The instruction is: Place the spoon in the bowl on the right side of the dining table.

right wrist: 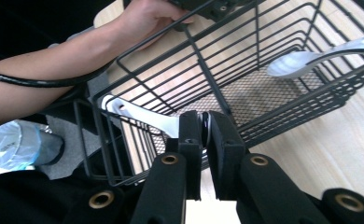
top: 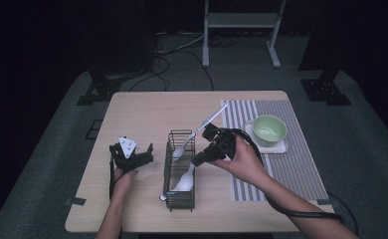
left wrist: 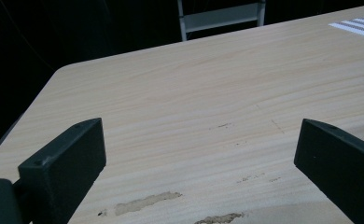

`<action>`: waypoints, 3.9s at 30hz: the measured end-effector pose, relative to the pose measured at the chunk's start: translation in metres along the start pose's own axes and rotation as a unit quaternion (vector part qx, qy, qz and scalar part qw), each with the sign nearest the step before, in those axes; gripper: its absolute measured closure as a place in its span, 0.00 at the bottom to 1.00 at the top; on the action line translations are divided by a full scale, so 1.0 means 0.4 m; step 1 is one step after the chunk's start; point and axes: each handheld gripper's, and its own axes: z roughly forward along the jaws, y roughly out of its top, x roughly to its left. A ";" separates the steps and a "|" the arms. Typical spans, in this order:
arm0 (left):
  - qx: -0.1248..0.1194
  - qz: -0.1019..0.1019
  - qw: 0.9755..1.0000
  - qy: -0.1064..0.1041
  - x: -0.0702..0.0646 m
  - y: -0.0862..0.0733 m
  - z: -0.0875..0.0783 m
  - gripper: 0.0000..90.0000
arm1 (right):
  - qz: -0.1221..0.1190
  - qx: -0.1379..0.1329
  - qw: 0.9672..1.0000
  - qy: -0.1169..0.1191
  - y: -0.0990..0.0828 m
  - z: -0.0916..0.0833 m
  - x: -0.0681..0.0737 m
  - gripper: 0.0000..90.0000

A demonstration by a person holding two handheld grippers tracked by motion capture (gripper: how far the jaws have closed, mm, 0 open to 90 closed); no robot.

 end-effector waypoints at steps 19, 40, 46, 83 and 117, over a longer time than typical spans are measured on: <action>0.001 0.001 1.000 0.000 0.000 0.000 0.000 0.01 | -0.010 -0.003 1.000 0.020 0.008 -0.010 0.022 0.95; 0.000 -0.001 1.000 0.000 0.000 0.000 0.000 0.01 | -0.021 -0.033 0.999 0.033 0.032 -0.060 0.041 0.95; 0.000 -0.002 1.000 -0.001 0.000 0.000 0.000 0.01 | -0.025 -0.045 0.998 0.036 0.039 -0.081 0.049 0.95; 0.000 0.001 1.000 0.000 0.001 0.000 0.000 0.01 | -0.023 -0.100 0.994 0.044 0.026 -0.218 0.051 0.95; 0.000 0.001 1.000 0.001 0.001 0.000 0.000 0.01 | 0.009 -0.136 0.990 0.021 -0.046 -0.320 -0.003 0.95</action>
